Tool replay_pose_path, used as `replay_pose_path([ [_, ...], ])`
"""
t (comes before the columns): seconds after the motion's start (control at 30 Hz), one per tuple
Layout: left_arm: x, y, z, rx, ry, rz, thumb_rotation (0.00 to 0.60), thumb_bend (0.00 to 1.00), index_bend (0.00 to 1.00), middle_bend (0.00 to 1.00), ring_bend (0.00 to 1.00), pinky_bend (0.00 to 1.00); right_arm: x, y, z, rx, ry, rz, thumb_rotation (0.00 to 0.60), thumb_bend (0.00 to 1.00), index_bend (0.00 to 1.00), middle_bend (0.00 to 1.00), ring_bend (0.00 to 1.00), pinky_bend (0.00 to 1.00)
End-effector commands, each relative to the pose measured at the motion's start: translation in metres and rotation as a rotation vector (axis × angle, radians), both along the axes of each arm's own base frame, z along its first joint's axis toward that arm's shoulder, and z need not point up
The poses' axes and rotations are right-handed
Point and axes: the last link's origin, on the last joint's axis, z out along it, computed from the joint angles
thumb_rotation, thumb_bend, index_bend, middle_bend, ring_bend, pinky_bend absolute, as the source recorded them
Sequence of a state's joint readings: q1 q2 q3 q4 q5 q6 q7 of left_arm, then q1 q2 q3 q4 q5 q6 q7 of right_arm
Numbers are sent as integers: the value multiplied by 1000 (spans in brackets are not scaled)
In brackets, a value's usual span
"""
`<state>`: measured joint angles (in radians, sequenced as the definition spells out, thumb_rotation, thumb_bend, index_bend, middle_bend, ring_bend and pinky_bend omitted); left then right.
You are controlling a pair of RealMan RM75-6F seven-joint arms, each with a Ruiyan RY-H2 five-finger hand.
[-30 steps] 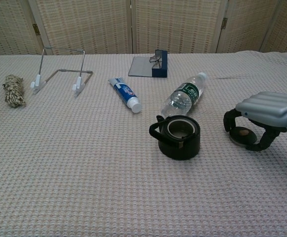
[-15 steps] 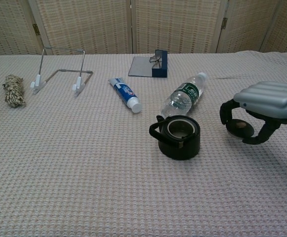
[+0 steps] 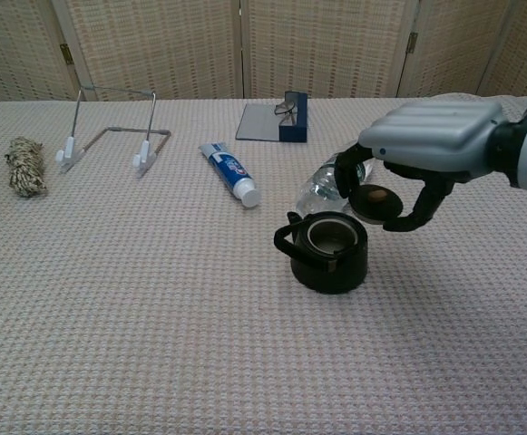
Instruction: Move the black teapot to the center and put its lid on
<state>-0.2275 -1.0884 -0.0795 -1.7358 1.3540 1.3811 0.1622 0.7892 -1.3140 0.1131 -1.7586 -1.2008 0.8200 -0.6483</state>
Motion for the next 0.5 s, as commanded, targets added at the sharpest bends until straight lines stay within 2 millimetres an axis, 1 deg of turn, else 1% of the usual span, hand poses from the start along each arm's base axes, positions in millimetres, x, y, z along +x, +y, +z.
replay_pose_path([
  [0.03,0,0,0,1,0,2,600,246,253,236,191,0,6,-3,-8,13,15,11,600,376,429,433,842,782],
  [0.2,0,-2,1,4,1,2,600,246,253,236,191,0,13,-4,-19,30,26,23,600,376,429,422,841,783],
  [0.4,2,-4,3,8,4,-3,600,246,253,236,191,0,18,-6,-25,34,30,36,600,377,427,399,840,783],
  [0.5,2,-4,3,11,1,-2,600,246,253,236,191,0,18,-6,-28,43,42,31,600,376,369,338,839,783],
])
